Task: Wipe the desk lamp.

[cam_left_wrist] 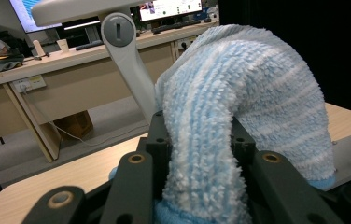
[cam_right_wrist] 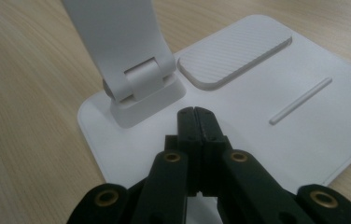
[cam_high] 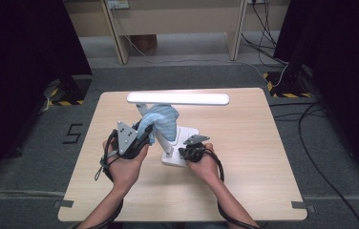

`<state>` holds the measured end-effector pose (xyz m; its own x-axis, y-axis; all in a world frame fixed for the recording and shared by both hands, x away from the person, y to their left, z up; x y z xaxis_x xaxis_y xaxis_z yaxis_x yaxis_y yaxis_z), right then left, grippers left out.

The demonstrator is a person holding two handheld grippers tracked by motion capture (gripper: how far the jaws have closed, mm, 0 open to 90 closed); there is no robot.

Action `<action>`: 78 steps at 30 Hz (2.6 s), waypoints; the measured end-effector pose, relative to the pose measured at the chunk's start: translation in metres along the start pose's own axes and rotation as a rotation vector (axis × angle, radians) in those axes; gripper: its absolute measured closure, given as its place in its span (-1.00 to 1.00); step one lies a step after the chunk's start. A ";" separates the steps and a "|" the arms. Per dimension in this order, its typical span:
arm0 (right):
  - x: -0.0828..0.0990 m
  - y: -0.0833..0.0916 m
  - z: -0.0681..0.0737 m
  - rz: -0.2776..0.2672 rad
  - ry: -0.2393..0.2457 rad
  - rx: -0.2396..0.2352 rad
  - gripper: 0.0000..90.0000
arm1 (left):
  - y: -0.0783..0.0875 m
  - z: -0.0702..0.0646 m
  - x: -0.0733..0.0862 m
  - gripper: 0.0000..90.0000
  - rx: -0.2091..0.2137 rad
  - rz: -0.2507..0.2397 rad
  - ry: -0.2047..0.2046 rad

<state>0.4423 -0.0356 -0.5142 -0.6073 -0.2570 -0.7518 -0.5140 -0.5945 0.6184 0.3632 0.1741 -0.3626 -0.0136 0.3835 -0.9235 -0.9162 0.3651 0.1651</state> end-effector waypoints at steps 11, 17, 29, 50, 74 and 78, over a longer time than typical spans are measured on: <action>0.000 0.000 0.000 -0.003 0.001 0.002 1.00 | -0.002 -0.002 0.004 0.54 0.010 0.010 0.006; 0.000 0.000 0.000 -0.002 0.000 -0.002 1.00 | -0.003 -0.003 0.006 0.54 0.008 0.013 0.003; 0.001 0.000 0.000 -0.007 -0.007 -0.005 1.00 | -0.006 -0.007 0.012 0.54 0.012 0.028 0.008; 0.001 -0.001 0.001 -0.008 -0.006 -0.012 1.00 | -0.011 -0.012 0.022 0.54 0.020 0.046 0.014; 0.001 -0.001 0.001 -0.009 -0.008 -0.016 1.00 | -0.013 -0.018 0.033 0.54 0.032 0.064 0.019; 0.001 -0.001 0.001 -0.009 -0.009 -0.015 1.00 | -0.014 -0.020 0.035 0.54 0.037 0.067 0.021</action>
<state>0.4416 -0.0342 -0.5154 -0.6080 -0.2450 -0.7552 -0.5102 -0.6082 0.6081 0.3677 0.1656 -0.4037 -0.0828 0.3905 -0.9169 -0.8978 0.3702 0.2387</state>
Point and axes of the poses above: each handheld gripper's, and its own axes: y roughly backward along the jaws, x roughly out of its underside, z roughly to its left, the point moved 1 cm from there along -y, roughly forward along the jaws, and after that the axes turned 12 degrees about -y, right-handed, at the moved point
